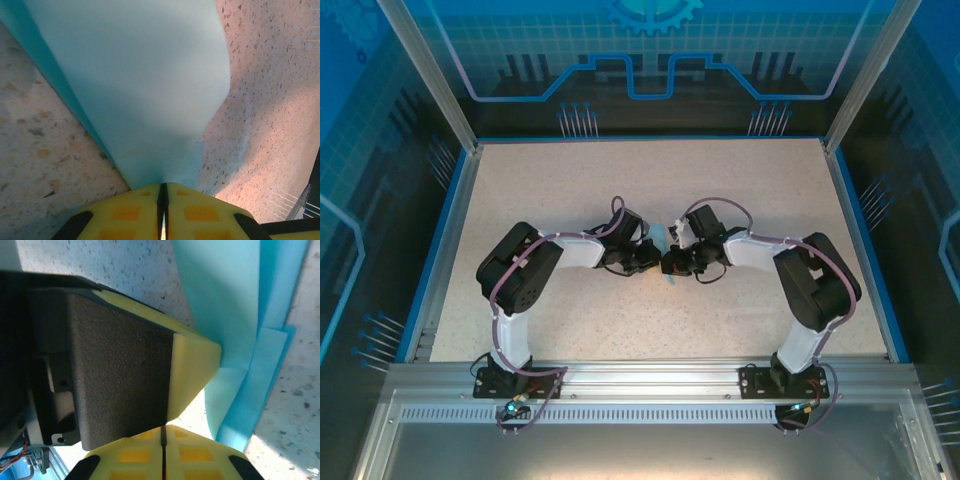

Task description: Fold a paper plane with a square sheet of paper (pick it up from the middle)

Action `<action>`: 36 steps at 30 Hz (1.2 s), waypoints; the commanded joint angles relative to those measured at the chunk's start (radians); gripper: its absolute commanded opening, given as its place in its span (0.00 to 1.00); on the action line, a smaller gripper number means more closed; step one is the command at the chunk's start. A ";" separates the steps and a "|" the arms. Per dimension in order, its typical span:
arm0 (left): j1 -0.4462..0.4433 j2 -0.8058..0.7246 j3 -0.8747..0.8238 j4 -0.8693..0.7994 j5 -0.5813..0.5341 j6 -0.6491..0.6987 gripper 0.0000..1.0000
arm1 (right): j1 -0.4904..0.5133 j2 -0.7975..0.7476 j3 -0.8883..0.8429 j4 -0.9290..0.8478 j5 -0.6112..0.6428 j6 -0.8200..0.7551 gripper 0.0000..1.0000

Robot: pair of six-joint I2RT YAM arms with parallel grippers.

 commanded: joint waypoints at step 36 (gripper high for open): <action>-0.006 0.057 0.024 -0.121 -0.085 0.012 0.15 | -0.012 0.009 -0.092 -0.227 0.019 -0.116 0.06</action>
